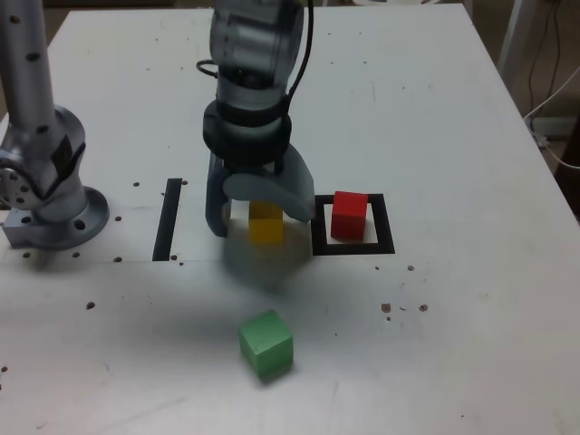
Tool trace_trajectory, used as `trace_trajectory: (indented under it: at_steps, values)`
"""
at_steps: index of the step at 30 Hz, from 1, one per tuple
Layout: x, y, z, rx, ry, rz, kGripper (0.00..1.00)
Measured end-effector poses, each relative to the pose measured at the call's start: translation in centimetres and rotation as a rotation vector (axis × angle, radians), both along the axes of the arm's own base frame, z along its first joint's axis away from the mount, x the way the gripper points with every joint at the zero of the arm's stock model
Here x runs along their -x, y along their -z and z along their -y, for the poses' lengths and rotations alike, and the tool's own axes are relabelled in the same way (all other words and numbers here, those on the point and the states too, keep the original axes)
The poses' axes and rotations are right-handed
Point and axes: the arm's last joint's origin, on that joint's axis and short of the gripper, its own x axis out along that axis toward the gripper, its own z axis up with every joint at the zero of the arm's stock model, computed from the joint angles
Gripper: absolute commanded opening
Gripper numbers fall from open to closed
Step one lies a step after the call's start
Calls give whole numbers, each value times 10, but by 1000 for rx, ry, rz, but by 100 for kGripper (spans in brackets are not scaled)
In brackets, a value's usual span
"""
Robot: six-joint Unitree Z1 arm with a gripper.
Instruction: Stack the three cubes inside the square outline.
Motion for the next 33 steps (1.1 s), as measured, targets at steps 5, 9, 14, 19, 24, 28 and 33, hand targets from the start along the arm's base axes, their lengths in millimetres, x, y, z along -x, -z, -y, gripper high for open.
trace_trajectory:
  at_steps: [5, 9, 14, 19, 24, 28, 33]
  values:
    - [-1, 2, 0, -13, 3, -9, 68]
    - [-2, 0, -1, -26, 5, -3, 55]
    - [-6, -2, -1, -36, 8, 19, 44]
    - [-12, -2, 0, -29, 9, 58, 37]
    - [-15, 0, 0, -23, 7, 73, 26]
    - [-14, 2, -1, -28, 3, 65, 15]
    - [-13, 1, -1, -34, -5, 50, 9]
